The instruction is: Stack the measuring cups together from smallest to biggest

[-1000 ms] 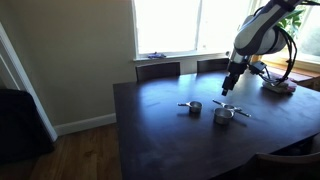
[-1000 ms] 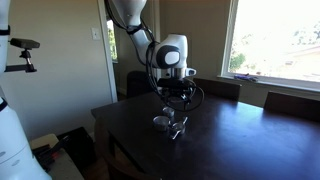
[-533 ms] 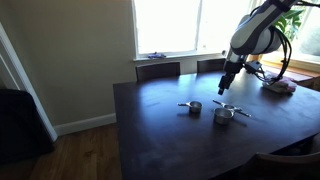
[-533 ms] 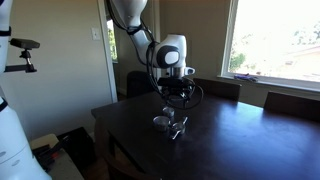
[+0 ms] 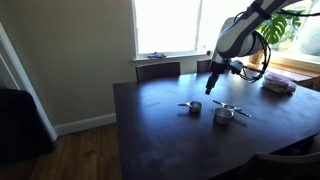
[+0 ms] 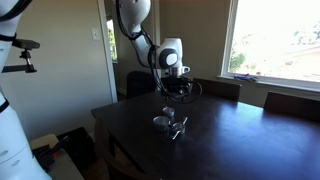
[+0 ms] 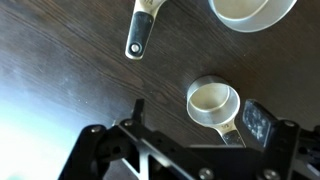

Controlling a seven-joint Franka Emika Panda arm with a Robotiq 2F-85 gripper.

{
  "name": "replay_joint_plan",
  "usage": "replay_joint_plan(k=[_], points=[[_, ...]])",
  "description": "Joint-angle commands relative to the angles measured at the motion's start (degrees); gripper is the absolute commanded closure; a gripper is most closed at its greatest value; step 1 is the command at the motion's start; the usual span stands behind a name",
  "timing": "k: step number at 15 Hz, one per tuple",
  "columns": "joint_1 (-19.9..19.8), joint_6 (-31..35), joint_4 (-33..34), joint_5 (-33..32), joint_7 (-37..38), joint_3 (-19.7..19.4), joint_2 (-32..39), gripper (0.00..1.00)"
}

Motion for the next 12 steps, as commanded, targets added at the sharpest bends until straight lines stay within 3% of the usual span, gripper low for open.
replay_joint_plan(k=[1,12], points=[[0.71,1.38,4.43,-1.97,-2.28,0.15,4.57,0.0],[1.58,0.94,14.79,-5.82,-6.34,1.19,15.44,0.0]])
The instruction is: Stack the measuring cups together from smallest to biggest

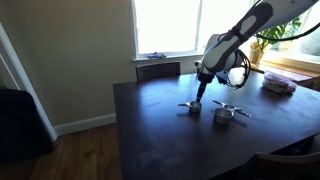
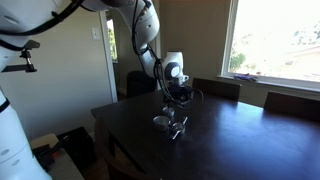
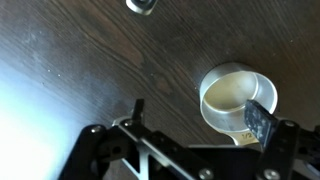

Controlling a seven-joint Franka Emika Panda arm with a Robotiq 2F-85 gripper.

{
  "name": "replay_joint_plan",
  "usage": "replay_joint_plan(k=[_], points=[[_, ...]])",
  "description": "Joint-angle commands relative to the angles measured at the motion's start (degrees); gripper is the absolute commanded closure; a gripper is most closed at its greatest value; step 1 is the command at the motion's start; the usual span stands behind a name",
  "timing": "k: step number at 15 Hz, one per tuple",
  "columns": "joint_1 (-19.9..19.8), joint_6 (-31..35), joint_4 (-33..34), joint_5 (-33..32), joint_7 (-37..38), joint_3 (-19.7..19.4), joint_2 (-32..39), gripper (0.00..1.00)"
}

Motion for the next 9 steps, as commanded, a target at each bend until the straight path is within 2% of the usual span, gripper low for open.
replay_joint_plan(k=[1,3,5,6,9], points=[[0.36,0.21,2.55,-1.52,-2.1,0.29,2.69,0.0],[0.72,0.48,3.3,-2.15,-2.55,0.19,3.92,0.0],[1.05,0.51,3.86,-2.72,-2.99,0.14,4.82,0.15],[1.18,0.51,4.0,-2.86,-3.1,0.15,5.18,0.33],[1.56,1.21,3.0,-3.3,-3.3,-0.13,4.91,0.53]])
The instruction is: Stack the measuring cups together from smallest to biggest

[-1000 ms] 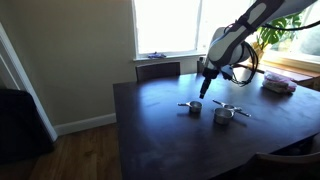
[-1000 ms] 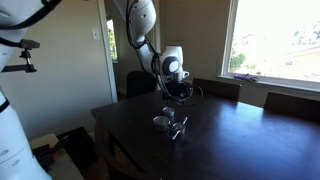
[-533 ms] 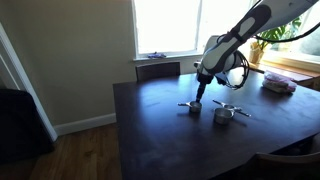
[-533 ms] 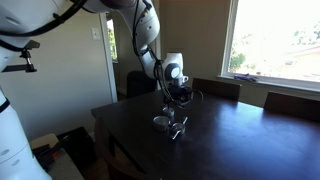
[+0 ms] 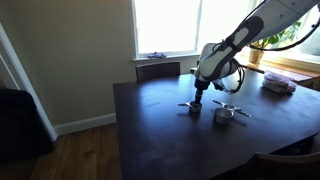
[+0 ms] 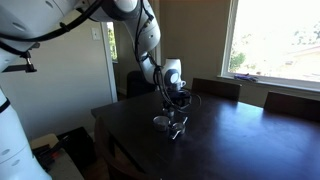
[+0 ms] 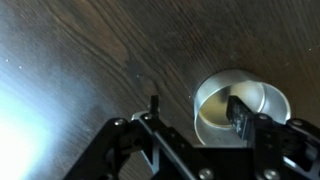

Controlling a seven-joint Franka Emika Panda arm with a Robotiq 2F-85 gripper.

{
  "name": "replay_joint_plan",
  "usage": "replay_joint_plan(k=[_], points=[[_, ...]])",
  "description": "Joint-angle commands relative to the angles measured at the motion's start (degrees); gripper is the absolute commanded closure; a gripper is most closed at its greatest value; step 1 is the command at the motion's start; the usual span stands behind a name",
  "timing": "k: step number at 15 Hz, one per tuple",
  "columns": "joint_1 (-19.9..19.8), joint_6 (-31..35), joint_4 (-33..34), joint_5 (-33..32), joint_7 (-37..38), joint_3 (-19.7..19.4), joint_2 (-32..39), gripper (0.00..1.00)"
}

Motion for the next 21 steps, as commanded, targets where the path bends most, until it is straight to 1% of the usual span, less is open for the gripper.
replay_joint_plan(k=[1,5,6,8,10,12,14,19,21], points=[[0.41,1.42,-1.41,-1.35,-0.7,-0.3,-0.87,0.61],[-1.07,2.04,-3.55,-0.52,-1.59,1.04,-2.23,0.86],[-1.44,1.82,-3.77,-0.28,-1.79,1.28,-2.33,0.91],[-2.06,1.29,-3.95,0.14,-1.73,1.5,-2.38,0.95],[-2.63,1.11,-4.86,0.52,-1.45,1.6,-3.4,0.96],[-3.45,1.75,-6.81,0.79,-1.63,2.1,-5.27,0.92],[-4.7,2.08,-9.05,1.37,-2.1,3.09,-7.24,0.91],[-9.27,1.41,-15.88,6.19,-6.17,7.44,-14.38,0.92],[-9.57,2.64,-17.69,7.77,-7.47,7.45,-16.36,0.92]])
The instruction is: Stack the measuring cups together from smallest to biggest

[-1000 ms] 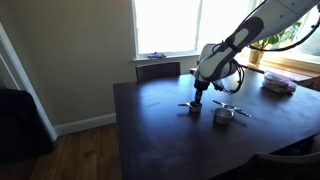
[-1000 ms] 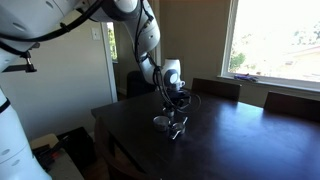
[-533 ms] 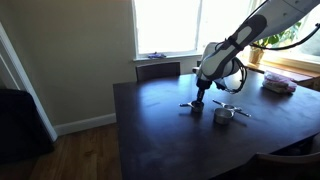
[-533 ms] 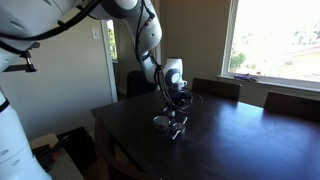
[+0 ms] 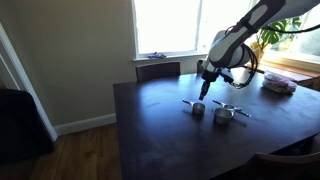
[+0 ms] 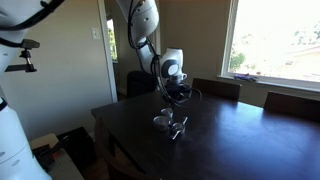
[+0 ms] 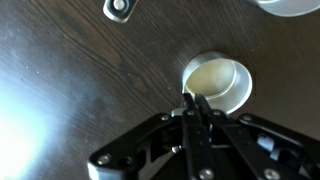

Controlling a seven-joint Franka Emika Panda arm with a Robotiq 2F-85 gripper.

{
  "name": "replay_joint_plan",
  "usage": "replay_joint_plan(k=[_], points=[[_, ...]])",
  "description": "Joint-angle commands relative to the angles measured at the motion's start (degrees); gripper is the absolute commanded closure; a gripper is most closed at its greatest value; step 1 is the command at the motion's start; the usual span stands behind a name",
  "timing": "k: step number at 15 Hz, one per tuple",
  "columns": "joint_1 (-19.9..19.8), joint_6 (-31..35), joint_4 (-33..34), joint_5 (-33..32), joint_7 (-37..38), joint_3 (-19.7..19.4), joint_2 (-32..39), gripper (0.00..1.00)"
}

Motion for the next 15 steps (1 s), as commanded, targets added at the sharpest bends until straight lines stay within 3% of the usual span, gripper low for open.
replay_joint_plan(k=[1,2,3,6,14,15], points=[[-2.13,2.42,-7.86,2.96,-4.11,1.2,-6.99,0.93],[-1.85,2.15,-7.93,2.79,-5.32,0.85,-7.24,0.85],[-1.24,2.08,-8.0,2.67,-5.56,0.24,-7.5,0.68],[0.06,0.06,-6.39,2.58,-5.52,-0.52,-6.44,0.54],[3.79,-2.2,-3.17,1.29,-3.68,-2.41,-2.82,0.02],[4.19,-2.31,-3.01,1.22,-3.51,-2.61,-2.54,0.01]])
